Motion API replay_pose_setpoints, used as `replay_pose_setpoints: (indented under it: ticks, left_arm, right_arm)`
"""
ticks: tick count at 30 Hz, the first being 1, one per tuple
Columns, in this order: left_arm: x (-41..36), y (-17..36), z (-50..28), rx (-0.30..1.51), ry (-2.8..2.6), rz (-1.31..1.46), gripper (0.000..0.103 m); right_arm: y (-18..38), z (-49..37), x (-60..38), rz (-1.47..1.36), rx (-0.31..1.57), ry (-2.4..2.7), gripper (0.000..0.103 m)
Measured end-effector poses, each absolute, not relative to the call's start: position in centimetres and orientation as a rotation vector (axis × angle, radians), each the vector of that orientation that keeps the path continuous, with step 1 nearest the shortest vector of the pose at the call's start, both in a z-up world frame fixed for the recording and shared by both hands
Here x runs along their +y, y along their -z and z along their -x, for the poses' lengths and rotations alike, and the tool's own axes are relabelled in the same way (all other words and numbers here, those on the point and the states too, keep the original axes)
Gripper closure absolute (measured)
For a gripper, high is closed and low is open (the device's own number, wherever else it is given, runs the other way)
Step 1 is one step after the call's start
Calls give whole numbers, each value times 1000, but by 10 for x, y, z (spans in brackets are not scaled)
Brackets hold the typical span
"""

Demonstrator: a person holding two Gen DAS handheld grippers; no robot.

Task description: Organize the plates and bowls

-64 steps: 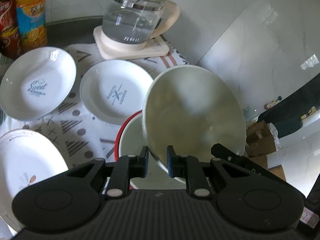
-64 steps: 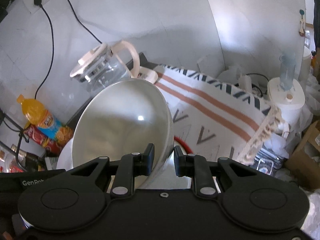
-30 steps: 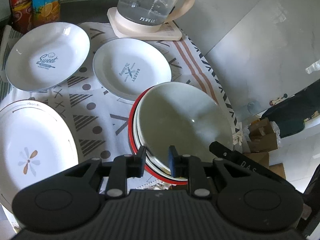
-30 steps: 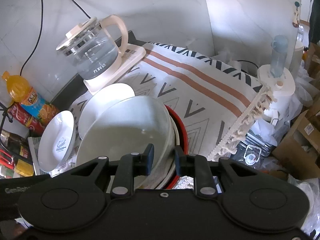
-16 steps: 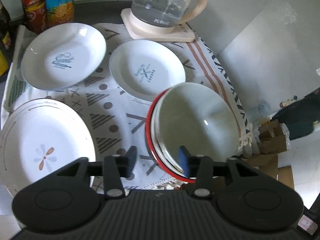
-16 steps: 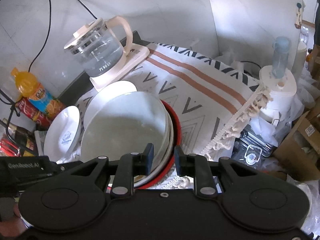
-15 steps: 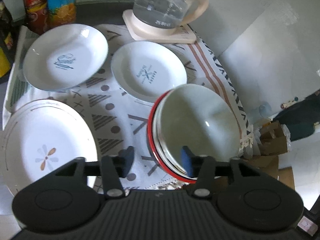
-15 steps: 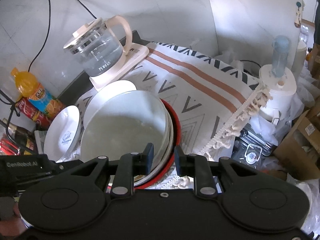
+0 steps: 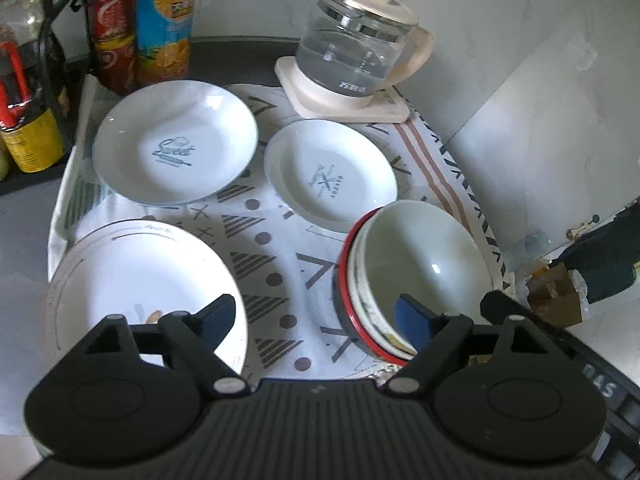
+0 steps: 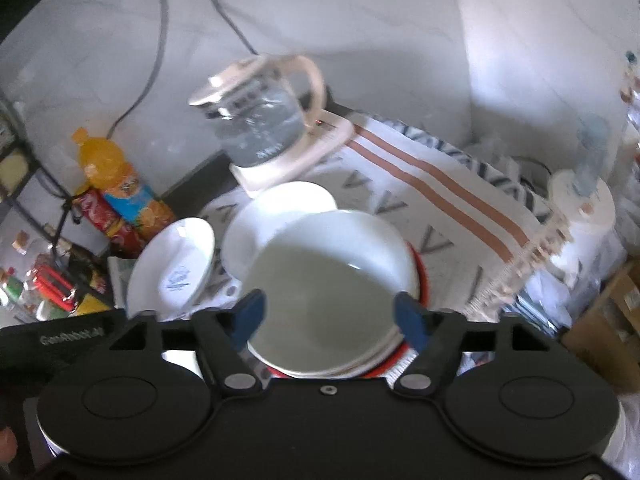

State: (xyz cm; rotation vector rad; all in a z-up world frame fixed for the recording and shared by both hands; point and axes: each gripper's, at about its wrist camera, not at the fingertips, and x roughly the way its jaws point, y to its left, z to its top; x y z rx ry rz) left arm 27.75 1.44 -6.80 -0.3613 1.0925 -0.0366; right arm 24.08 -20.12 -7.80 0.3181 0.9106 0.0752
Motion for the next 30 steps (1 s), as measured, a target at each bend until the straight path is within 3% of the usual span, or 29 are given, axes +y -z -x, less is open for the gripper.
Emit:
replay_pose_setpoints:
  ticks: [1,2,10,30]
  left_arm:
    - [18,68,-276,1094,29,366,17]
    - [21,69,-274,1094,25,368,17]
    - [63,70,-258,1101,-77,406,12]
    - [150,84,-216,1090,-298,529,12]
  right_arm:
    - [76,-241,-197,-308,904,-83,11]
    - [75,-241,-193,-302,901,-88,9]
    - [73,-246,-157,-275,924,-164,5]
    - [93,-251,-61,-128,1039,-373,0]
